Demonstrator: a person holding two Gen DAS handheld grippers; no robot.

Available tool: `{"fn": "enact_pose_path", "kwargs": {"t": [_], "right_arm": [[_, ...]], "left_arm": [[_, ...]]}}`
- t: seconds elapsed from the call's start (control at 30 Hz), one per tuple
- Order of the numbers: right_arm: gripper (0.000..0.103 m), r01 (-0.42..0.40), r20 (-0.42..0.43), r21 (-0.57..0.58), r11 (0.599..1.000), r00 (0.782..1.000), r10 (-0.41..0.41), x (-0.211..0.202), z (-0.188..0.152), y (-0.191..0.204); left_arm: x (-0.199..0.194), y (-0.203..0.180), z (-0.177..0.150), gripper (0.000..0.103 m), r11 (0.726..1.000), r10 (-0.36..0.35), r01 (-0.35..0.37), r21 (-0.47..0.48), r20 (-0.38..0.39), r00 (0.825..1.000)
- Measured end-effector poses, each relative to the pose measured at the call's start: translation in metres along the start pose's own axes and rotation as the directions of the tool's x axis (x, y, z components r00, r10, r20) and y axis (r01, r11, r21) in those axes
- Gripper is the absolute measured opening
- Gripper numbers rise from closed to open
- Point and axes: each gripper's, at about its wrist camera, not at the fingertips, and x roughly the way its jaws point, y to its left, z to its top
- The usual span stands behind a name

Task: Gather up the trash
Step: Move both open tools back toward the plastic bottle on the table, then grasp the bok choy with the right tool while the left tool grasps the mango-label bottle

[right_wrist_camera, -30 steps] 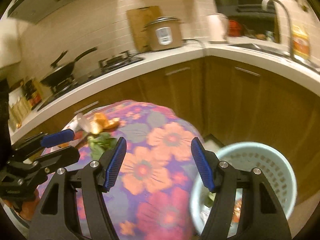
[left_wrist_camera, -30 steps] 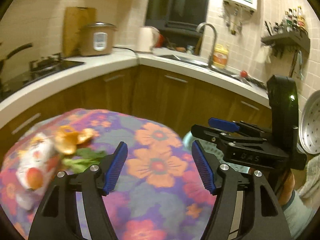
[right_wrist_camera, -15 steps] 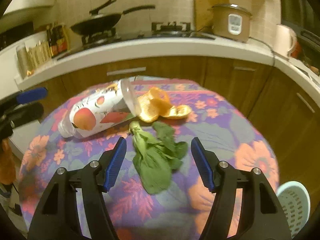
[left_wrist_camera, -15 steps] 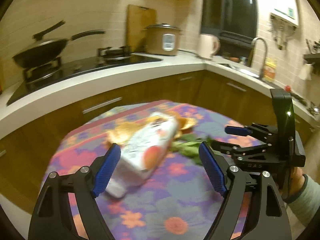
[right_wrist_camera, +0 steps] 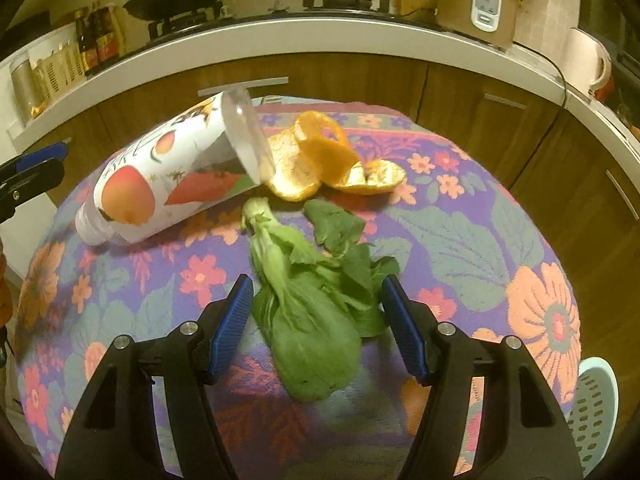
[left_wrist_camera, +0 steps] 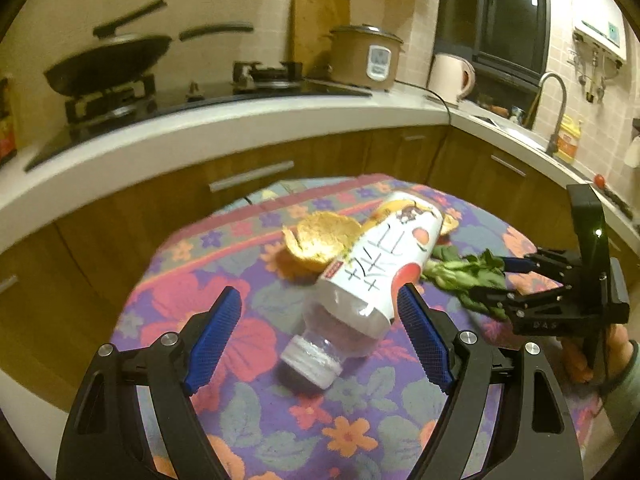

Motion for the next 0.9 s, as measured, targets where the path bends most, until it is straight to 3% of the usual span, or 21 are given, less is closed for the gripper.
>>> {"fn": "enact_pose_path", "kwargs": {"t": [0.03, 0.1, 0.3, 0.53, 0.63, 0.73, 0.8, 0.87, 0.9], "right_arm": [[0.039, 0.000, -0.012, -0.002, 1.000, 1.000, 0.000, 0.001, -0.001, 0.000], [0.035, -0.002, -0.011, -0.001, 1.000, 1.000, 0.002, 0.000, -0.002, 0.001], [0.015, -0.048, 0.003, 0.022, 0.999, 0.999, 0.048, -0.015, -0.012, 0.000], [0.004, -0.179, -0.022, 0.114, 0.977, 0.983, 0.183, -0.031, -0.028, -0.009], [0.004, -0.268, -0.028, 0.125, 0.955, 0.962, 0.273, -0.037, -0.033, -0.008], [0.005, -0.187, 0.010, 0.045, 0.981, 0.982, 0.187, -0.050, -0.036, 0.001], [0.008, -0.171, 0.036, 0.029, 0.985, 0.985, 0.170, -0.055, -0.036, 0.001], [0.022, -0.159, 0.047, 0.040, 0.986, 0.986, 0.158, -0.055, -0.032, -0.005], [0.042, -0.157, 0.053, 0.050, 0.986, 0.987, 0.154, -0.054, -0.029, -0.009]], "left_arm": [[0.002, 0.001, -0.001, 0.079, 1.000, -0.004, 0.004, -0.002, -0.007, 1.000], [0.010, 0.004, -0.001, 0.079, 0.999, -0.046, 0.046, -0.005, -0.040, 0.998], [0.032, -0.007, -0.002, 0.079, 0.997, -0.068, 0.072, 0.029, -0.109, 0.992], [0.047, -0.033, -0.004, 0.079, 0.994, 0.018, -0.003, 0.114, -0.129, 0.991], [0.051, -0.037, -0.003, 0.077, 0.994, 0.025, -0.011, 0.110, -0.131, 0.991], [0.053, -0.044, -0.004, 0.075, 0.990, 0.077, -0.061, 0.131, -0.127, 0.989], [0.052, -0.047, -0.005, 0.074, 0.987, 0.093, -0.075, 0.140, -0.123, 0.988], [0.051, -0.050, -0.006, 0.072, 0.985, 0.111, -0.094, 0.144, -0.121, 0.986], [0.050, -0.050, -0.006, 0.072, 0.985, 0.116, -0.099, 0.138, -0.120, 0.986]]}}
